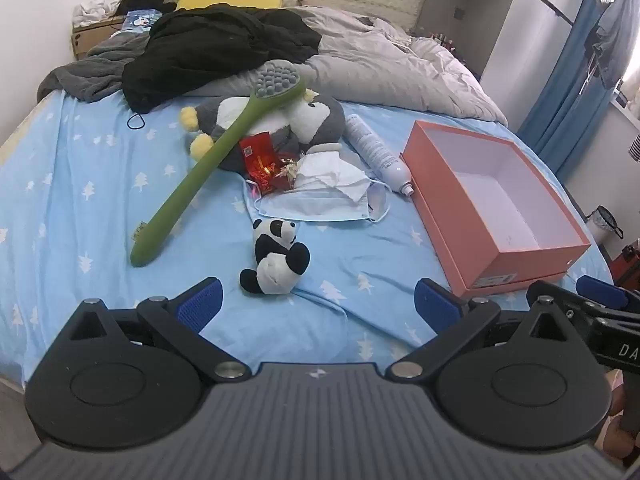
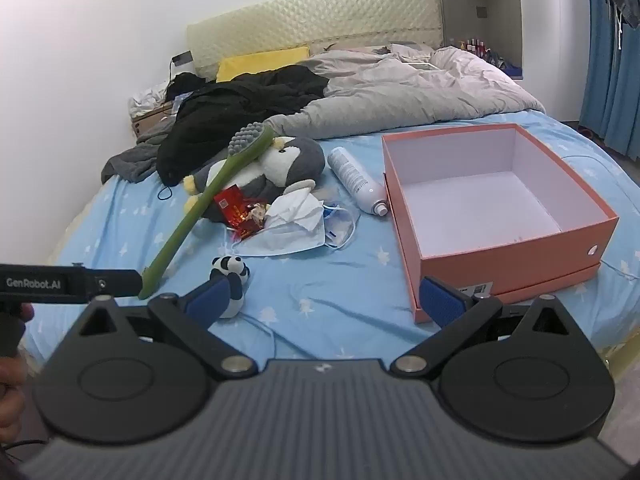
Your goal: Organize soft objects
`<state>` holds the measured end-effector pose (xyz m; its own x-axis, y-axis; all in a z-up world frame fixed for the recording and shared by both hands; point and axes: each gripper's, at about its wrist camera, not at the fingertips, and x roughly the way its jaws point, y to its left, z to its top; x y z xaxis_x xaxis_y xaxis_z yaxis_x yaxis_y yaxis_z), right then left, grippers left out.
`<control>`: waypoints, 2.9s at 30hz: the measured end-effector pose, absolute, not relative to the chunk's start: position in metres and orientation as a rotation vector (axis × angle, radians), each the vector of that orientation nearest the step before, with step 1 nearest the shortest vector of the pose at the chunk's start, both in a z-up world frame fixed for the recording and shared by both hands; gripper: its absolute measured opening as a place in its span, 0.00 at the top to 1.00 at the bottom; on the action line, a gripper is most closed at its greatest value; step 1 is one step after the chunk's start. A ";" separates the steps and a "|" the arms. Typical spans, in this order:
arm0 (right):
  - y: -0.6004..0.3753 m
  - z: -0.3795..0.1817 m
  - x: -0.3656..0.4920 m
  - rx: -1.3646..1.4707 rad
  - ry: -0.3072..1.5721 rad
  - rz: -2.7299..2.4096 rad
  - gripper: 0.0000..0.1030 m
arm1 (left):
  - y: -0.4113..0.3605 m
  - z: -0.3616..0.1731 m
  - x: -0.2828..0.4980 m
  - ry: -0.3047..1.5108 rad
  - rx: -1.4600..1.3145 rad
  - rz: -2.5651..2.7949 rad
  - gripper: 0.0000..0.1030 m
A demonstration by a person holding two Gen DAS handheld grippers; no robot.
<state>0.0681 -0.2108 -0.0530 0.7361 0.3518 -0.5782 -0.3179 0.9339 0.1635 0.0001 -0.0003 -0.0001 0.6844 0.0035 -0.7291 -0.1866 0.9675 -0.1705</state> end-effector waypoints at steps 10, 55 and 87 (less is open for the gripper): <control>-0.212 -0.052 0.069 0.062 0.660 0.366 0.00 | 0.001 0.000 0.001 0.810 -0.238 0.105 0.00; -0.210 -0.057 0.071 0.069 0.669 0.364 0.00 | -0.002 0.003 0.000 0.799 -0.223 0.087 0.00; -0.201 -0.085 0.106 0.083 0.748 0.358 0.00 | 0.018 -0.028 0.031 0.855 -0.264 0.114 0.00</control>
